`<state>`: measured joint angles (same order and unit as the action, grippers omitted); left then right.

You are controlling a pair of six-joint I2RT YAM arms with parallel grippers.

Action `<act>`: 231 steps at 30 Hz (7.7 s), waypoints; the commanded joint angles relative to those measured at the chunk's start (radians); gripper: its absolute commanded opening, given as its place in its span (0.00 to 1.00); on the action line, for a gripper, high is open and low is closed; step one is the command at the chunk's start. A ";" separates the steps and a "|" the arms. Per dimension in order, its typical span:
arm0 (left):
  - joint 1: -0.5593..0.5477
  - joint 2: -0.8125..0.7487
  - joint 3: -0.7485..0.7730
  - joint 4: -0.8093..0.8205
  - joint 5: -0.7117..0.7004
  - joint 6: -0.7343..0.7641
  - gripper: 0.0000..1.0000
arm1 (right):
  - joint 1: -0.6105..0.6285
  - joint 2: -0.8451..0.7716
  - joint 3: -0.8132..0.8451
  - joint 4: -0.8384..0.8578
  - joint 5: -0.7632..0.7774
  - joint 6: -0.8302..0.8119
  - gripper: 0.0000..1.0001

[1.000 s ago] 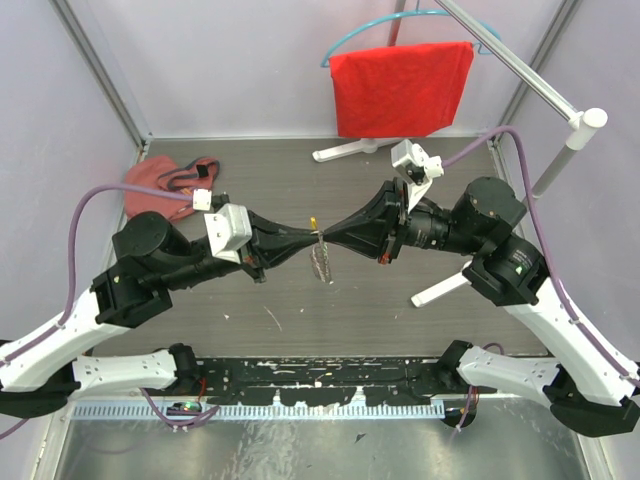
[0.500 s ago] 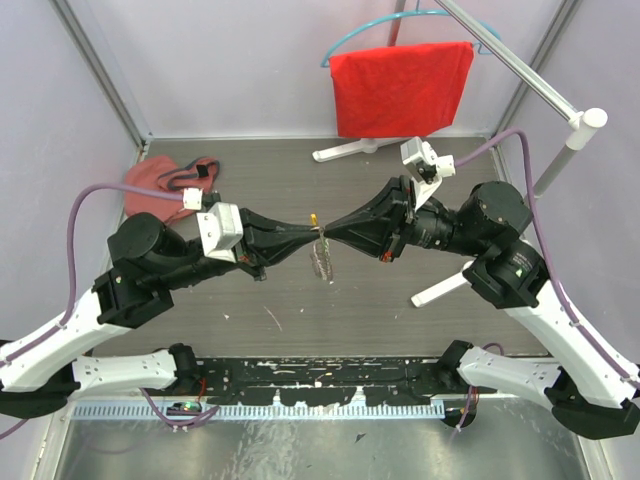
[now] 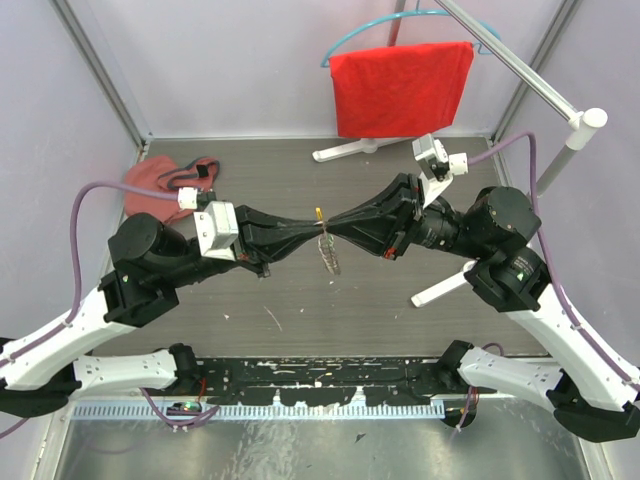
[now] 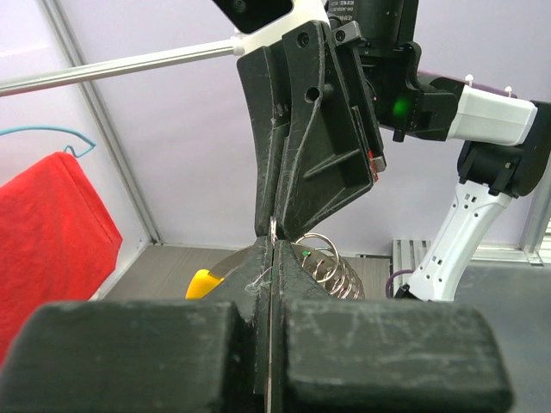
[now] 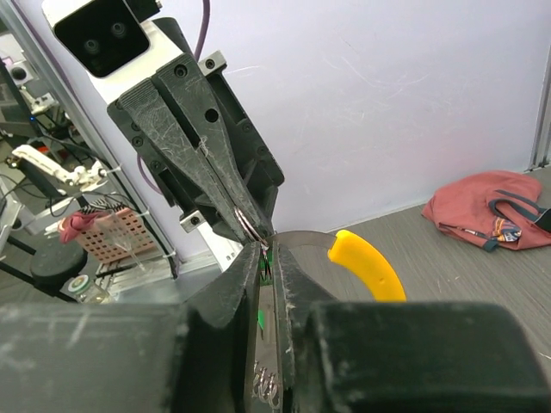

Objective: Put the keys on the keyring

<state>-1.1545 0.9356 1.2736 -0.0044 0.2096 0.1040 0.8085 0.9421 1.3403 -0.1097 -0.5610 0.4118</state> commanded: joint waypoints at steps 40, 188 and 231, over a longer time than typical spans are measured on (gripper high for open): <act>-0.004 -0.017 0.008 0.027 0.027 -0.052 0.00 | -0.001 -0.065 0.102 -0.100 -0.014 -0.380 0.54; -0.004 0.065 0.201 -0.383 0.132 0.040 0.29 | -0.002 0.006 0.116 -0.172 -0.218 -0.506 0.01; -0.004 0.085 0.201 -0.373 0.104 0.049 0.00 | -0.002 0.007 0.114 -0.170 -0.237 -0.505 0.01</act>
<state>-1.1545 1.0187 1.4506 -0.3698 0.3077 0.1532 0.8078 0.9558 1.4158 -0.3374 -0.7914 -0.0872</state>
